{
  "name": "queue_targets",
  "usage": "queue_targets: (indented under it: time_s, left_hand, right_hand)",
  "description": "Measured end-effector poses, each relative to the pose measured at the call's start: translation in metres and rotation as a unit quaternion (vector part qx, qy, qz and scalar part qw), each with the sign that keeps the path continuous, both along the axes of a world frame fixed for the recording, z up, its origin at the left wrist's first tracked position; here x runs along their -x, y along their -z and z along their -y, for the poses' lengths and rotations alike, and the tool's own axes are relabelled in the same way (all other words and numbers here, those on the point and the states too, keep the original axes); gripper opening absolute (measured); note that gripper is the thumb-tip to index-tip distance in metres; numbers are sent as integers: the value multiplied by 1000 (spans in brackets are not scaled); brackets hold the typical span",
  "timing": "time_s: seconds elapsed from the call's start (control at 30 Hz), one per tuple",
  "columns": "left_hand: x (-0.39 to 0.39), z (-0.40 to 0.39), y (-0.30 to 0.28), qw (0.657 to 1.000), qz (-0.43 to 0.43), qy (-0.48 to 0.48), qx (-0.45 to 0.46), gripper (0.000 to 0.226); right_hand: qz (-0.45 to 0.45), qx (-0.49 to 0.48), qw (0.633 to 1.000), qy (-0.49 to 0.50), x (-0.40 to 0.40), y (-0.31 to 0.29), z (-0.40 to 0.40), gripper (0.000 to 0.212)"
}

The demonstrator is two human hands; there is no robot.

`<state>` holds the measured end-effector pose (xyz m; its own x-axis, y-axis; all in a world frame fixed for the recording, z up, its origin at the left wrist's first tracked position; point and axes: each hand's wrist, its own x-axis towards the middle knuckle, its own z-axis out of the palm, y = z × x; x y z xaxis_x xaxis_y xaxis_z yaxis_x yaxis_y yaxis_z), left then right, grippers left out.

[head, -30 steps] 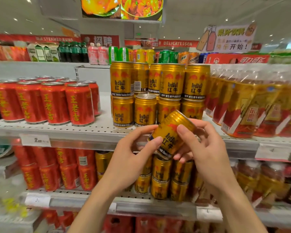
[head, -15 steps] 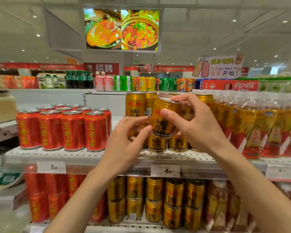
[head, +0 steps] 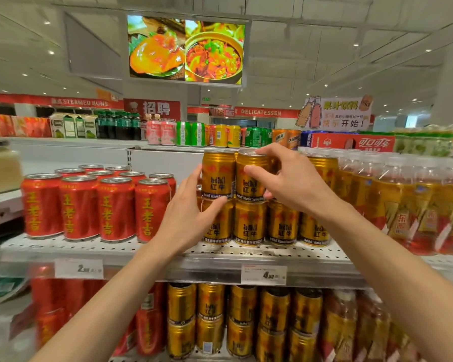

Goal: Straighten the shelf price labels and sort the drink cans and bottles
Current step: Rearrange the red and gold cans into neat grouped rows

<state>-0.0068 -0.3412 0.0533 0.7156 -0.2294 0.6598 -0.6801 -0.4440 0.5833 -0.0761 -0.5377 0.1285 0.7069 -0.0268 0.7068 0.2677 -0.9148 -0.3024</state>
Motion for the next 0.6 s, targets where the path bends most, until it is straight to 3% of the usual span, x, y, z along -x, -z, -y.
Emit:
queue_targets:
  time_s: [0.27, 0.6]
  left_hand:
    - [4, 1, 1, 999, -25, 17, 26, 81]
    - [6, 1, 1, 997, -48, 27, 47, 78]
  right_hand:
    - [26, 69, 997, 7, -3, 6, -2, 55]
    - [16, 52, 998, -7, -7, 13, 0, 58]
